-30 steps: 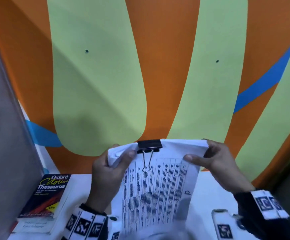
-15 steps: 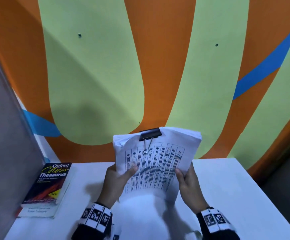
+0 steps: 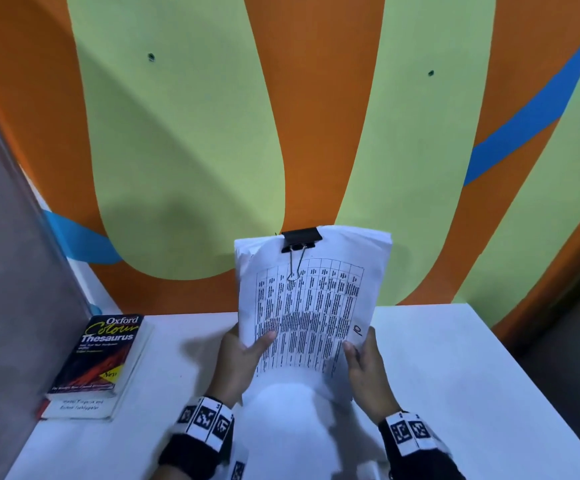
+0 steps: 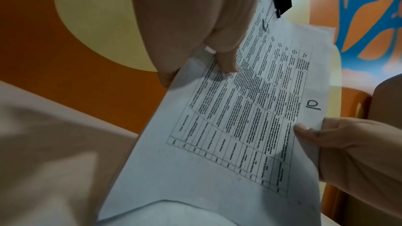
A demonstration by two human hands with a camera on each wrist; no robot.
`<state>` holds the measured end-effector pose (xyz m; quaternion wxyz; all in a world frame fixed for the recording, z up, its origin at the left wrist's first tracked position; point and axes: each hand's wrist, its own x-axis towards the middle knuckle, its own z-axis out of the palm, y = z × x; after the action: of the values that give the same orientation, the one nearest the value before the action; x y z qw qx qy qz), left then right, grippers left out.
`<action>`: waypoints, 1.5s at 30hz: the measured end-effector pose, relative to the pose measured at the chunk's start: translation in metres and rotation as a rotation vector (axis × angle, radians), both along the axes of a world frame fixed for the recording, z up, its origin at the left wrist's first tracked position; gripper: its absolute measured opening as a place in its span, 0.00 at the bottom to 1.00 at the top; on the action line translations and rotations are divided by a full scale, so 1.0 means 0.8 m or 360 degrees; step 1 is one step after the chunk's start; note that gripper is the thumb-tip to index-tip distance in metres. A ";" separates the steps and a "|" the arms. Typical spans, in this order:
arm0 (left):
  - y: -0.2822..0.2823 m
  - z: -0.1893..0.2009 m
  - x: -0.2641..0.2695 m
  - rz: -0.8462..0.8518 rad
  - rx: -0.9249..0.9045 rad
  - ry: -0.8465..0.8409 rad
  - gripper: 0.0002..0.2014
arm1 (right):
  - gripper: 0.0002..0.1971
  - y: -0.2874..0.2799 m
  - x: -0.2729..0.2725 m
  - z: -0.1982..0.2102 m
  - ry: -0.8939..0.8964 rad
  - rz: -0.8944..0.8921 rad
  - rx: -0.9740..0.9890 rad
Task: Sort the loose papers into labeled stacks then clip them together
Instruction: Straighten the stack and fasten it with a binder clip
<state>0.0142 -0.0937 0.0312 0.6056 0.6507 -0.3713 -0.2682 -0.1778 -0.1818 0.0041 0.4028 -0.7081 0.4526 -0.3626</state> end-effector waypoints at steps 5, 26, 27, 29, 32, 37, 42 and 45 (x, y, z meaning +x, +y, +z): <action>0.042 -0.014 -0.010 -0.0089 0.0080 0.0014 0.11 | 0.09 0.026 -0.030 0.002 0.0089 0.0023 0.0042; 0.088 -0.090 -0.052 0.0007 0.0915 -0.0384 0.26 | 0.05 0.034 -0.076 -0.064 0.0730 -0.0077 0.0345; 0.085 -0.088 -0.052 0.0021 0.0924 -0.0389 0.27 | 0.06 0.029 -0.073 -0.065 0.0749 -0.0075 0.0333; 0.073 -0.086 -0.047 0.0038 0.0952 -0.0418 0.26 | 0.08 0.015 -0.063 -0.067 0.0786 -0.0050 0.0297; 0.054 -0.079 -0.039 0.0005 0.1021 -0.0514 0.21 | 0.10 -0.005 -0.046 -0.067 0.0857 -0.0051 0.0272; 0.042 -0.086 -0.033 -0.0013 0.1126 -0.0613 0.18 | 0.08 -0.015 -0.030 -0.075 0.1051 -0.0189 0.0253; 0.037 -0.090 -0.040 -0.0040 0.1288 -0.0788 0.29 | 0.09 -0.004 -0.017 -0.072 0.1335 -0.0460 0.0168; 0.037 -0.085 -0.047 -0.0096 0.1362 -0.1022 0.31 | 0.10 -0.008 -0.022 -0.070 0.1392 -0.0297 -0.0010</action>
<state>-0.0236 -0.0642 -0.0367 0.1340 0.8778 -0.4139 -0.2005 -0.1952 -0.1884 -0.0522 0.1370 -0.7522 0.6413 -0.0654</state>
